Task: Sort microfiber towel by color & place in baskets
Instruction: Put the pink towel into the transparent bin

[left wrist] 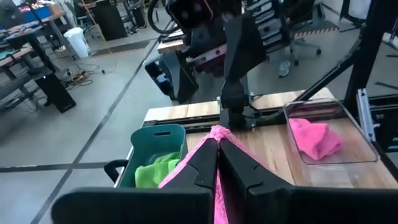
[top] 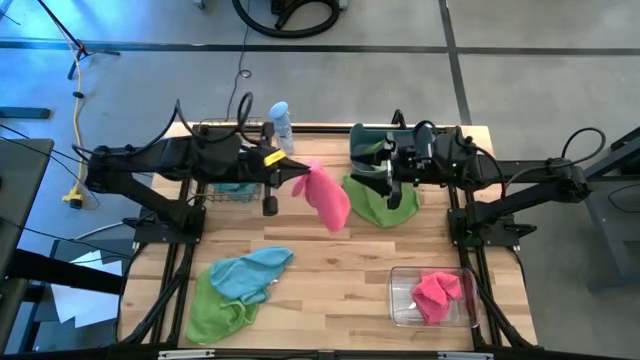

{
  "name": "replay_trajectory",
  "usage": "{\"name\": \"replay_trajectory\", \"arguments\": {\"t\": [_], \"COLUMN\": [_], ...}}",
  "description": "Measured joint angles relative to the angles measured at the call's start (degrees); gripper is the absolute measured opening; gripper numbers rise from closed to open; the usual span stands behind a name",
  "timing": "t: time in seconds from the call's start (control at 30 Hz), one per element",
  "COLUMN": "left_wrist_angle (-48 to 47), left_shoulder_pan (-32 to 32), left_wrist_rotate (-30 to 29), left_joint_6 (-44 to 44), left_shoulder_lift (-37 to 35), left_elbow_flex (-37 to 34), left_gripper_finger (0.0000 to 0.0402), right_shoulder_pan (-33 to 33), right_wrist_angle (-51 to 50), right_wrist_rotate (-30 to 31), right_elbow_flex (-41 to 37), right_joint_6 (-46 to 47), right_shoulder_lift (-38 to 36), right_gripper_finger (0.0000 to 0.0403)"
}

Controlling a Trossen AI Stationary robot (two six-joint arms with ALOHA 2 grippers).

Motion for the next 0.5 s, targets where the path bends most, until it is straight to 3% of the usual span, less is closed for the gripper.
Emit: {"name": "replay_trajectory", "arguments": {"t": [0.37,0.5], "left_wrist_angle": [4.76,6.22], "left_shoulder_pan": [1.14,1.14], "left_wrist_rotate": [-0.5,-0.59], "left_joint_6": [2.53,2.48], "left_shoulder_lift": [4.01,4.12], "left_elbow_flex": [-0.09,-0.09], "left_gripper_finger": [0.0,0.0], "right_shoulder_pan": [1.6,2.02], "right_wrist_angle": [-0.88,-5.23], "right_wrist_rotate": [-0.41,4.26], "right_elbow_flex": [3.03,5.55], "right_joint_6": [-8.14,-11.65], "right_shoulder_lift": [4.89,6.18], "right_gripper_finger": [0.0252,0.0252]}}
